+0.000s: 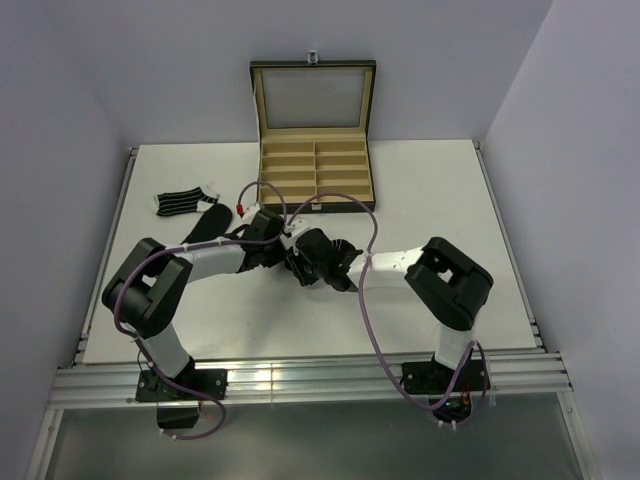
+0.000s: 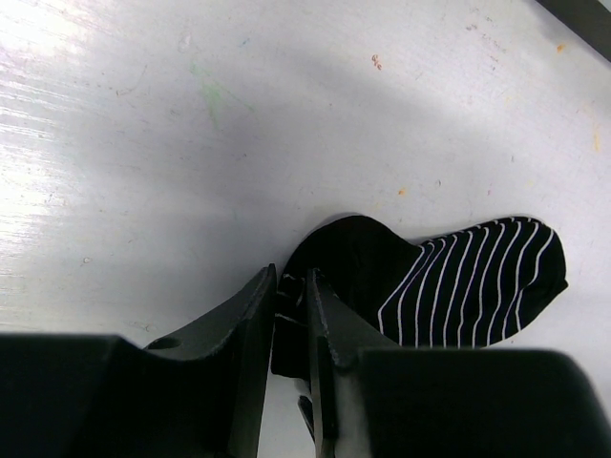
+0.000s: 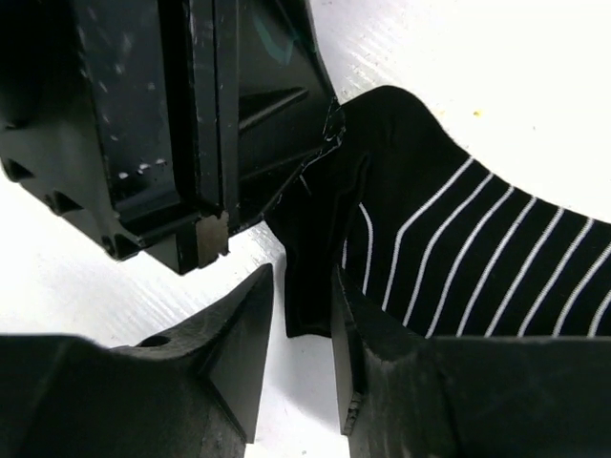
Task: Roll the socks
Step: Roll the sock at the center of the board.
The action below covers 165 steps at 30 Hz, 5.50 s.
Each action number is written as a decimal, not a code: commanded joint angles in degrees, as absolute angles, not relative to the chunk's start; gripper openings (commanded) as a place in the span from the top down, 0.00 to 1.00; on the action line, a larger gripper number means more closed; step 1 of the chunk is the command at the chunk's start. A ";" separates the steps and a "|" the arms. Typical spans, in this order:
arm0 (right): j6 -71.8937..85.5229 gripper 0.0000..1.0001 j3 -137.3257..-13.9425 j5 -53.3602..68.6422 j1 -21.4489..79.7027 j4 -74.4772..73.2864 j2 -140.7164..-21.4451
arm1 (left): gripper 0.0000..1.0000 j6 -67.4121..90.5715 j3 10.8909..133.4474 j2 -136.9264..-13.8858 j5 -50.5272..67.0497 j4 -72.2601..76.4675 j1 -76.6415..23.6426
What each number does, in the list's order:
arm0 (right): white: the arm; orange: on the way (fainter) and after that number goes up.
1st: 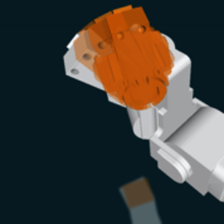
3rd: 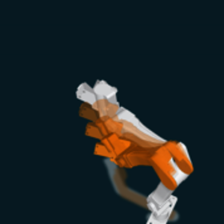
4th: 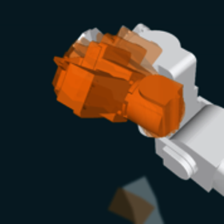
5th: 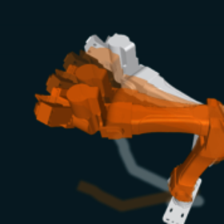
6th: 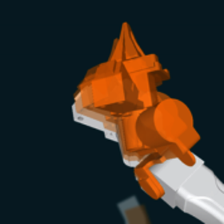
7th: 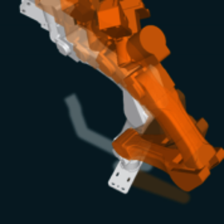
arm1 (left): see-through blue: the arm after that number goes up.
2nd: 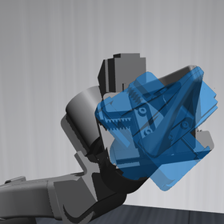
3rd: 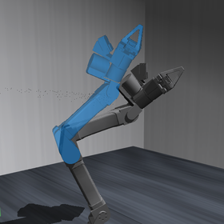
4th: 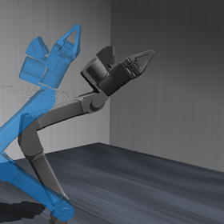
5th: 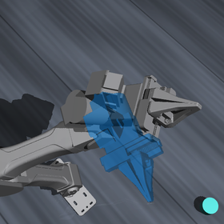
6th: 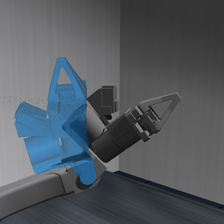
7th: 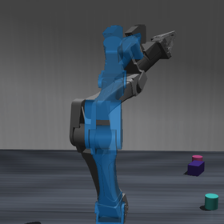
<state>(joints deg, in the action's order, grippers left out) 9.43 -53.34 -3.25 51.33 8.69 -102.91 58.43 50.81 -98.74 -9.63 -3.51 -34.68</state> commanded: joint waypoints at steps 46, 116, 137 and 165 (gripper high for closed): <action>38.58 1.00 -56.07 44.38 30.76 15.91 -114.61 | 0.47 57.04 39.64 -90.69 -5.37 6.42 -35.24; 12.13 0.62 -50.18 -5.19 48.16 14.86 -98.26 | 0.80 58.45 53.79 -103.89 -11.34 -13.01 -36.74; 15.46 1.00 -55.72 1.90 45.62 6.33 -103.45 | 0.73 58.62 52.83 -100.82 -11.78 -13.10 -36.74; 43.41 1.00 -54.76 42.63 26.37 15.56 -114.78 | 0.42 57.04 45.08 -95.71 -7.03 2.37 -36.74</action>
<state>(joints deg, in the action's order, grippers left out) 41.93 -54.06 41.58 26.83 15.38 -113.47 58.46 43.59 -93.27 -7.79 3.44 -36.47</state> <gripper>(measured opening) 0.008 0.582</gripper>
